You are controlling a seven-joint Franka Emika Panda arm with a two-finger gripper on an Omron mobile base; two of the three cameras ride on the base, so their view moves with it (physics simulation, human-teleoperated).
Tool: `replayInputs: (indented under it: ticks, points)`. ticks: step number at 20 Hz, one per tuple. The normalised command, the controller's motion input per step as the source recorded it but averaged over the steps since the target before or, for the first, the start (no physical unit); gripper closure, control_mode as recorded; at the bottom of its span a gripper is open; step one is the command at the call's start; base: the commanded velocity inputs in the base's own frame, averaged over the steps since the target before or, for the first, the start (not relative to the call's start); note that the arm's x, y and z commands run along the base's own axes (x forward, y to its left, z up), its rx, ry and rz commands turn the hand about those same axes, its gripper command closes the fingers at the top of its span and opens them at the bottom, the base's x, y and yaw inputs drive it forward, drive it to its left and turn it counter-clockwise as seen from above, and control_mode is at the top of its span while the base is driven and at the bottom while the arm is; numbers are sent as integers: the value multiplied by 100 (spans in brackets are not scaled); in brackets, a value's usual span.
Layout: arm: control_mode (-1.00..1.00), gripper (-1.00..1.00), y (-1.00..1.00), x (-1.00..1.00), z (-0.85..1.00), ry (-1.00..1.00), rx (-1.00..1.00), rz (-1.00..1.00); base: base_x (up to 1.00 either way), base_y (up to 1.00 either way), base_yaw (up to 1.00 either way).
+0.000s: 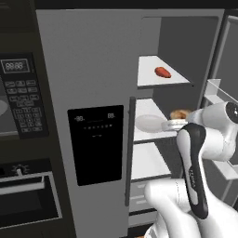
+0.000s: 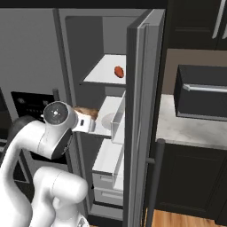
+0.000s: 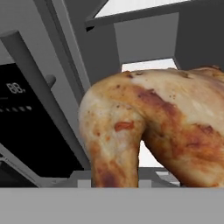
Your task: Transport the chicken drumstick from the fridge to the microwave and turn on the microwave.
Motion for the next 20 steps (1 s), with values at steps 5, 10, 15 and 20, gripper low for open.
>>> replayInputs:
  ticks: [5,10,15,20]
  points:
    - [-100,100,26,-77,16,-2,0,-4,0,0,0]
    - [-100,100,25,-58,-21,-3,0,-9,0,0,0]
    - [-100,100,25,-33,-16,-11,-3,-8,0,0,0]
    - [-100,100,26,4,-48,-2,-10,0,0,0,0]
